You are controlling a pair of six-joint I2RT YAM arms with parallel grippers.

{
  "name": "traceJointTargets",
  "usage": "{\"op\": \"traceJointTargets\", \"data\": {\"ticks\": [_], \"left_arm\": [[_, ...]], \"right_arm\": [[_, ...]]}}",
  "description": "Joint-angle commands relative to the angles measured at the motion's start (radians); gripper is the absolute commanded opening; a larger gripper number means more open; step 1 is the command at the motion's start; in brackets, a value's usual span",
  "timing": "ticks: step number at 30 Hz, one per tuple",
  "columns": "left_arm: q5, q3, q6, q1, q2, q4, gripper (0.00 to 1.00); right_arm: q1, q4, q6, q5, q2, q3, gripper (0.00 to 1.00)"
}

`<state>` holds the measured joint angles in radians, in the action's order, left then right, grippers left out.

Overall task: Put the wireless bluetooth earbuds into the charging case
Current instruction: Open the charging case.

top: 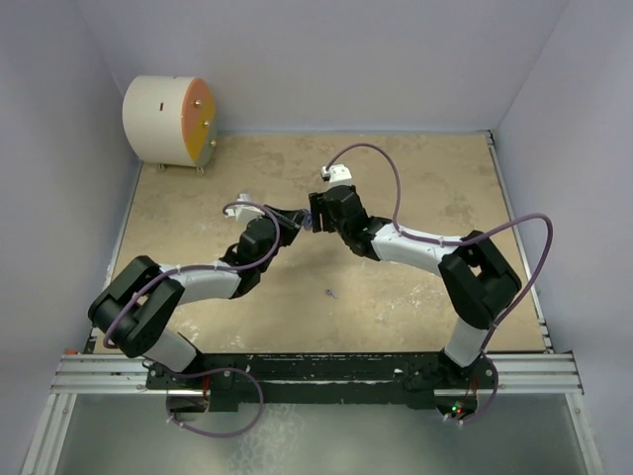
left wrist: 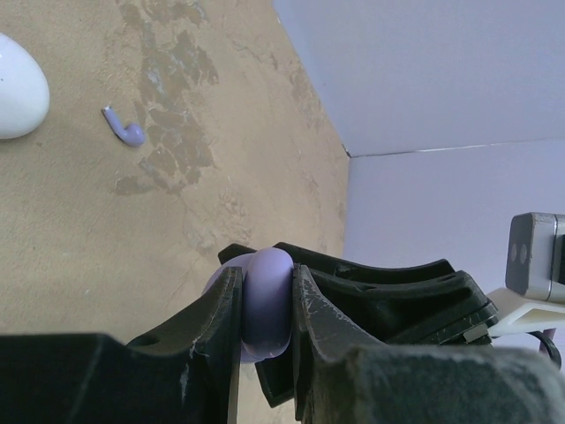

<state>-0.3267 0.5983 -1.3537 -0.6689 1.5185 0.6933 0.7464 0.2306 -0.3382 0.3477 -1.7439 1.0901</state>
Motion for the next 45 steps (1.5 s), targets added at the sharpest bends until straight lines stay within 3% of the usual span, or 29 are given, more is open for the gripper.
{"op": "traceJointTargets", "data": {"ticks": [1,12,45], "left_arm": [[0.083,-0.013,-0.071,-0.024,0.003,0.211,0.00],[0.087,-0.083,-0.133,-0.025,0.048,0.419,0.00],[0.133,-0.133,-0.213,-0.034,0.197,0.760,0.00]], "right_arm": [[0.036,0.106,-0.050,-0.135,-0.008,0.071,0.70],[0.034,0.154,-0.073,-0.151,-0.008,0.067,0.70],[-0.005,0.245,-0.108,-0.219,0.021,0.049,0.70]]}}
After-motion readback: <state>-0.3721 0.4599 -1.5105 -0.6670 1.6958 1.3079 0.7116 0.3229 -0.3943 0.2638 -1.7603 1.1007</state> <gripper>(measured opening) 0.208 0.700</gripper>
